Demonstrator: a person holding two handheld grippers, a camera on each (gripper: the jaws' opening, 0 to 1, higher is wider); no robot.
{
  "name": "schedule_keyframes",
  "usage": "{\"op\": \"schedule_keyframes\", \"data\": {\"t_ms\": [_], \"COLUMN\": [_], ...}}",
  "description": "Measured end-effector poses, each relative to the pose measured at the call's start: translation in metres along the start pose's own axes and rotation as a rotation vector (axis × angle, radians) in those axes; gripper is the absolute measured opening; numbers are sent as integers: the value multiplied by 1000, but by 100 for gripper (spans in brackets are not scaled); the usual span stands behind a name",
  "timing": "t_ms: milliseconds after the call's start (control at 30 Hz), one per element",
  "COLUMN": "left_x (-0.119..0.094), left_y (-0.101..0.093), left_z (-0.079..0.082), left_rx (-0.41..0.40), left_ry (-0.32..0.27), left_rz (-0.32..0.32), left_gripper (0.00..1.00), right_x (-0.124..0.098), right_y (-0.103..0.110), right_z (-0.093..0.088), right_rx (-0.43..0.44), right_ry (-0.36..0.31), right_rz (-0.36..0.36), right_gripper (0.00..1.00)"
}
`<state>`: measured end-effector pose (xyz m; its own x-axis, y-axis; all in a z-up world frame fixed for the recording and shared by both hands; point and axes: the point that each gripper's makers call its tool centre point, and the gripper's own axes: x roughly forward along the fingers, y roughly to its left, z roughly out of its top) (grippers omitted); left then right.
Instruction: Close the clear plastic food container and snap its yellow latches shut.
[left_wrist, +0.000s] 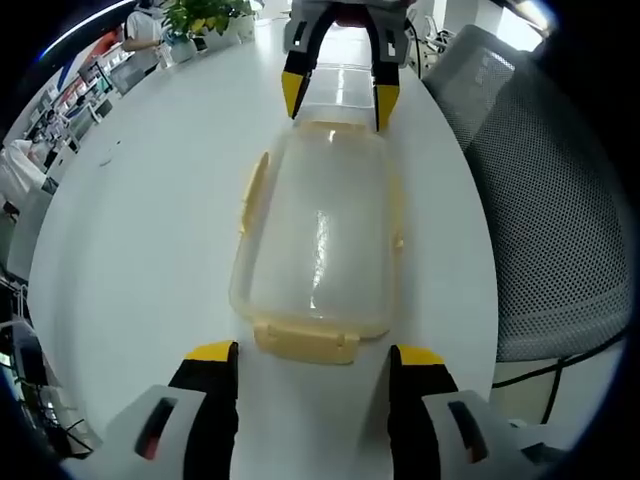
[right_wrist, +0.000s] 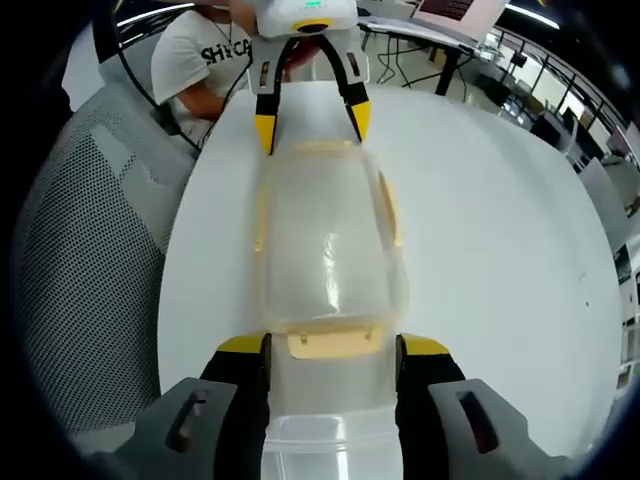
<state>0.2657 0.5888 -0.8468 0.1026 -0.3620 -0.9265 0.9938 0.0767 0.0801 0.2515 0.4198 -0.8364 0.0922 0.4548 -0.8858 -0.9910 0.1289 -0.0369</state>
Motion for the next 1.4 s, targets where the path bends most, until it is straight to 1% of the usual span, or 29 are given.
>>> {"op": "schedule_keyframes", "data": {"t_ms": [233,367,400,433,467,600,667,800,1000,1033,1267,1400], "left_x": [0,1,2,2,1,1,0,0,0,1,2,2], "left_y": [-1,-4,-8,-7,-10,-9,-8,-6,-6,-6,-6,-5], "left_z": [0,0,0,1,0,0,0,1,1,1,1,2], "left_rx": [15,20,21,24,16,20,18,13,18,16,9,21], "left_ry": [6,10,12,8,11,11,10,9,18,19,25,36], "left_rz": [-14,-36,-57,-57,-71,-68,-67,-68,-68,-68,-63,-65], "left_gripper": [53,48,46,44,43,42,41,34,34,34,33,33], "right_x": [2,3,4,4,5,8,8,9,11,12,14,15], "right_y": [1,3,3,4,4,3,4,5,6,6,5,5], "right_z": [-1,-1,-1,-1,-1,-3,-4,-3,-3,-4,-4,-4], "right_rx": [-8,-18,-25,-30,-32,-50,-47,-71,-75,-83,-74,-74], "right_ry": [12,18,23,29,32,58,62,70,82,90,129,168], "right_rz": [8,14,14,15,15,9,19,23,34,35,50,60], "right_gripper": [47,46,45,44,43,41,38,38,38,38,37,37]}}
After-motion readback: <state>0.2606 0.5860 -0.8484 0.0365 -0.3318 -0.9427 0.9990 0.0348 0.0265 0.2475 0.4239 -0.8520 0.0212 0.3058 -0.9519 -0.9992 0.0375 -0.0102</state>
